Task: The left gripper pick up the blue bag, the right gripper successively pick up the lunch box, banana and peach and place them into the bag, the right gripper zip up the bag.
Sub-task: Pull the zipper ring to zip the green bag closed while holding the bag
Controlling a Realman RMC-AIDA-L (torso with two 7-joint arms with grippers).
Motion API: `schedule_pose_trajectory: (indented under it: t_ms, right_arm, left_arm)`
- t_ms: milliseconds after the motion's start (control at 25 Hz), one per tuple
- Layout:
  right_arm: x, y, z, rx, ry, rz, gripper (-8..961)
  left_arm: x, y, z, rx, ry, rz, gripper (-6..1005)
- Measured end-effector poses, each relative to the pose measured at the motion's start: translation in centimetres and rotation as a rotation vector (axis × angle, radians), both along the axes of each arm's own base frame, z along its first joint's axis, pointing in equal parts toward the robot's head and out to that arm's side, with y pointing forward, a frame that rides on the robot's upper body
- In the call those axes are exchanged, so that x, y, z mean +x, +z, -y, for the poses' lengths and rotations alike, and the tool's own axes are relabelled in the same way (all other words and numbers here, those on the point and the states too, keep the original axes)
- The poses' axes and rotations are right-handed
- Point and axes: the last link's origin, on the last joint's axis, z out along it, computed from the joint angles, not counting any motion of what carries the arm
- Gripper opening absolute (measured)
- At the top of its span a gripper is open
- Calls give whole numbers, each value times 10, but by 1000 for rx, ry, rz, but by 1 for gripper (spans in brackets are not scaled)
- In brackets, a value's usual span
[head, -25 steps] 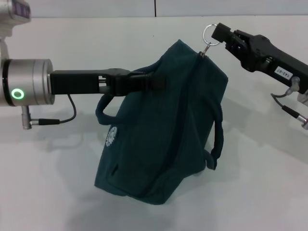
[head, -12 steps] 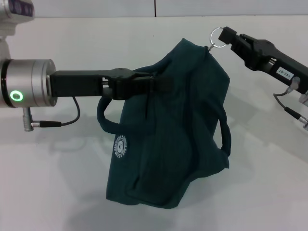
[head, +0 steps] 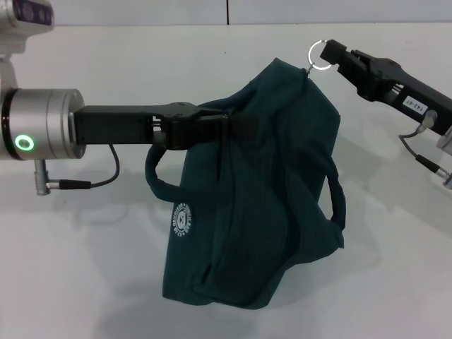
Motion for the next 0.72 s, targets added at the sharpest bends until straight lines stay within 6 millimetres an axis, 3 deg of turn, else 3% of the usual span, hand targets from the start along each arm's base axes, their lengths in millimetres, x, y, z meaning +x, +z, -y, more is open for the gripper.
schedule_pose_trajectory:
  t_ms: [720]
  right_arm:
    - [-9,12,5,-16,54,-89,10]
  left_arm:
    - [-2,-12,-1,-35,62,9,47]
